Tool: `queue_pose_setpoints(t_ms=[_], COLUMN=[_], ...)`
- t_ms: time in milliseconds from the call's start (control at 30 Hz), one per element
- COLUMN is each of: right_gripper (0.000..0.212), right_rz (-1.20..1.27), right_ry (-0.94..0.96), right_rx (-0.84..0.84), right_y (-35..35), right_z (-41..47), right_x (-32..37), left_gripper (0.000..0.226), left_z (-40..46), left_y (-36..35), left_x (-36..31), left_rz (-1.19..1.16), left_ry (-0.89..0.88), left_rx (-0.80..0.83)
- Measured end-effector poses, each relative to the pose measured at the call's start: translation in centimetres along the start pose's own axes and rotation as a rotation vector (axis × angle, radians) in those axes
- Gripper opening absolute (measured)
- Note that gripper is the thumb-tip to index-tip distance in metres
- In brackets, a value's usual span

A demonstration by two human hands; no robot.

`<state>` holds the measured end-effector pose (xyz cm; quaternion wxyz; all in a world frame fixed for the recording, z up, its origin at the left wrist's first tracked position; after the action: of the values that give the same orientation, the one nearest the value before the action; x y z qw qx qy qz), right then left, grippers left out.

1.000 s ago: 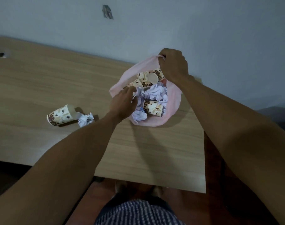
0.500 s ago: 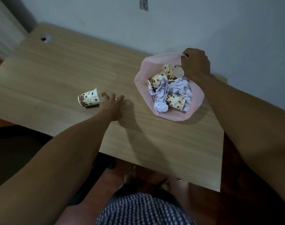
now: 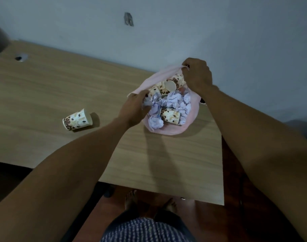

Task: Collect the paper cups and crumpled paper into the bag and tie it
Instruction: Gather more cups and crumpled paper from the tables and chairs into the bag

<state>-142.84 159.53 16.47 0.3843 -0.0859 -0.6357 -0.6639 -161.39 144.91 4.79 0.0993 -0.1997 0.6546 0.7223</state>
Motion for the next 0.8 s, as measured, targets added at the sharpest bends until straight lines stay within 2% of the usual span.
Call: queue_pose_setpoints(t_ms=[133,333,533,667,800], right_gripper=[0.025,0.026,0.025,0.026,0.027], right_rz=[0.012,0.012,0.018,0.013,-0.011], right_ry=[-0.009,0.019,0.028,0.035,0.052], right_rx=[0.01,0.013,0.015,0.046,0.076], right_y=[1.6,2.4,1.7,1.0,-0.1], right_z=[0.7,1.3,1.0,1.0,1.0], right_x=[-0.5,-1.4,-2.2,-1.7,-0.7], left_gripper=[0.054,0.049,0.075,0.054,0.038], left_z=[3.1,7.5,8.3,5.4,1.9], left_y=[-1.6,-4.7,-6.1,-4.6,-2.4], left_x=[-4.5,-9.1,-9.4,-7.0,-2.7], left_rz=[-0.177,-0.239,-0.221,-0.097,0.045], left_ry=[-0.038,-0.114,-0.123,-0.149,-0.061], left_rx=[-0.036,-0.094,-0.05,-0.158,-0.197])
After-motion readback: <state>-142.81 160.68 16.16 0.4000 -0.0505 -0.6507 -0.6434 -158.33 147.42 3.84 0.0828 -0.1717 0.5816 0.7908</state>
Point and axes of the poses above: each hand's wrist, its own z-axis towards the middle knuckle, its own y-axis out of the back of the hand, x = y × z, the point moved 3 cm from there along z, towards the middle knuckle, and after that the axes turned 14 degrees about z, right-handed, at the moved point
